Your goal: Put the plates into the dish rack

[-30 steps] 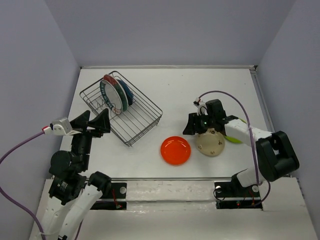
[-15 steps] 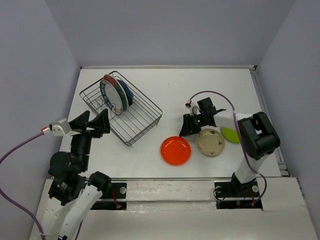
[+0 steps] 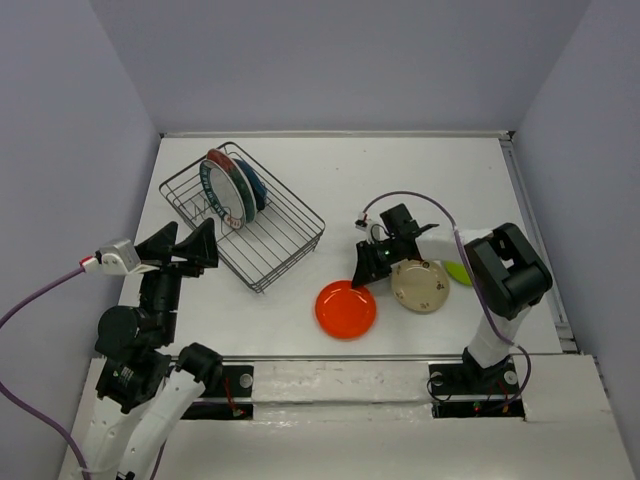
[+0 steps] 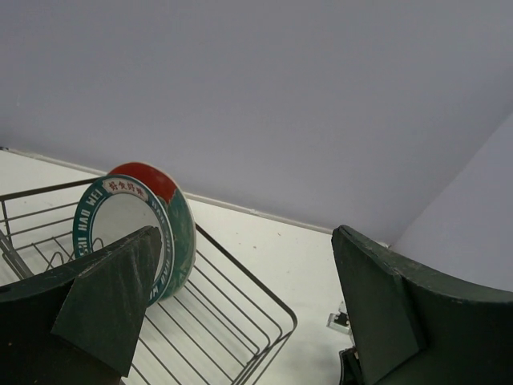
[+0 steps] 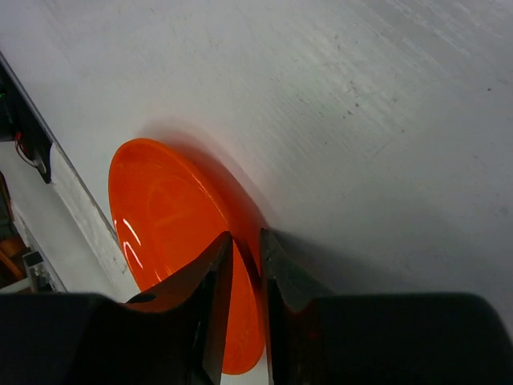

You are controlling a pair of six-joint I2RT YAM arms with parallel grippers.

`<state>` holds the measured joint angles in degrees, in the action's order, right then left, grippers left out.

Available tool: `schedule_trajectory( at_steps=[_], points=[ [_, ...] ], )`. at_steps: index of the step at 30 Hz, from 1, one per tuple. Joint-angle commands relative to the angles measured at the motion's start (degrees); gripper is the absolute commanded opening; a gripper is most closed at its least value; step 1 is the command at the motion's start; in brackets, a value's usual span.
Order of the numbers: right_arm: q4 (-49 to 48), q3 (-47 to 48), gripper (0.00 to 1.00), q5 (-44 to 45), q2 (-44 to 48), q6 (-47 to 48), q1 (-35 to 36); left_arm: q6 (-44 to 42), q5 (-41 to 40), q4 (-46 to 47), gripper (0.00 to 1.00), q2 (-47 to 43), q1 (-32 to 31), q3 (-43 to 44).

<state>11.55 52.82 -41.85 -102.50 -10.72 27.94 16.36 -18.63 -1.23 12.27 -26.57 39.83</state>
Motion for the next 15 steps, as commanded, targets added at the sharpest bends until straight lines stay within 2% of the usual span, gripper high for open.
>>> schedule_trajectory(
  at_steps=[1,4,7,11,14,15],
  points=[
    [1.4,-1.4,0.19,-0.7,-0.2,0.4,0.4,-0.9,-0.8,2.9,0.99,-0.5,-0.2,0.2],
    [1.4,-1.6,0.07,-0.3,0.6,0.3,0.4,-0.8,-0.9,2.9,0.99,-0.5,-0.1,0.2],
    [0.6,-2.2,0.07,-0.7,3.0,-1.0,0.4,-0.9,-0.9,2.9,0.99,-0.4,-0.2,0.2],
    [-3.2,-2.8,0.07,-2.8,14.8,-5.8,1.0,-0.8,-0.9,2.9,0.99,-0.1,-0.1,0.2],
    [-2.4,1.1,0.07,4.1,22.4,-8.4,7.5,-0.8,-0.8,2.9,0.99,-0.2,-0.2,0.2],
    [-2.0,3.1,0.07,8.3,23.4,-9.0,11.7,-0.8,-1.0,2.9,0.99,-0.1,-0.1,0.2]
  ],
)
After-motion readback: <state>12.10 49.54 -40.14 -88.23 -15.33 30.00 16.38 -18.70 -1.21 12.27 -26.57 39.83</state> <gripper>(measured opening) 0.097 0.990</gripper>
